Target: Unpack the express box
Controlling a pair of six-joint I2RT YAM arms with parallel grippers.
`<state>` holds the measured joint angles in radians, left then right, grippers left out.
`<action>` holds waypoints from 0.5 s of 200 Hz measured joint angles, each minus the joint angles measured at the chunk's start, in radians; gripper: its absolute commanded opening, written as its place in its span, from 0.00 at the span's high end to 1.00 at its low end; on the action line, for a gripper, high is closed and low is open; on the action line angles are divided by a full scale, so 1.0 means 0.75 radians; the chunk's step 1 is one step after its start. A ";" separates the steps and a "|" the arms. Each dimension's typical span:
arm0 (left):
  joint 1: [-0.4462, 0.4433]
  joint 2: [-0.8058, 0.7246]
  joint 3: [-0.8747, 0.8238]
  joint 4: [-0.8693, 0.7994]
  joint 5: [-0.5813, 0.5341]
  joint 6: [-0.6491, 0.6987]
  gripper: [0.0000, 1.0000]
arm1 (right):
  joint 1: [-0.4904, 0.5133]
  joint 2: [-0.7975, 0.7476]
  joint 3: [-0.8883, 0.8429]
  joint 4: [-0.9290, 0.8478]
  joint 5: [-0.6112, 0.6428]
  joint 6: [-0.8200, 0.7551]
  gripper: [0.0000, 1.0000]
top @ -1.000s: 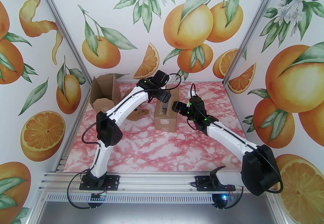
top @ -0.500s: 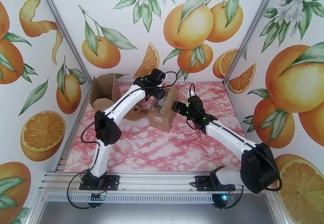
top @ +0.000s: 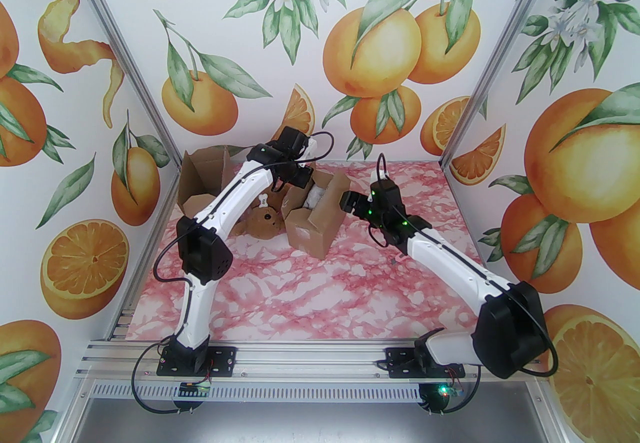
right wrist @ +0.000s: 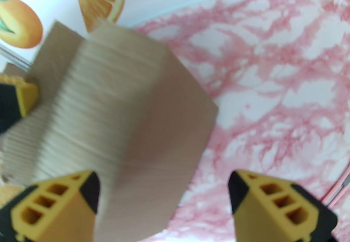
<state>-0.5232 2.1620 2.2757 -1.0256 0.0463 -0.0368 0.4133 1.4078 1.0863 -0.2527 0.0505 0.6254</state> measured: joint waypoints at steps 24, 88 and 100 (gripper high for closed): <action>0.008 -0.014 0.000 0.007 0.046 -0.036 1.00 | 0.032 0.027 0.155 -0.113 0.047 0.024 0.17; 0.007 -0.153 -0.076 0.124 0.009 -0.091 1.00 | 0.162 0.173 0.472 -0.349 0.139 0.051 0.20; 0.007 -0.189 -0.111 0.155 -0.018 -0.093 1.00 | 0.188 0.228 0.527 -0.399 0.159 0.046 0.20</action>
<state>-0.5182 2.0201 2.1925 -0.9092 0.0330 -0.1062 0.5541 1.5791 1.4818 -0.5518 0.1699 0.6601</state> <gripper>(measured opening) 0.059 0.798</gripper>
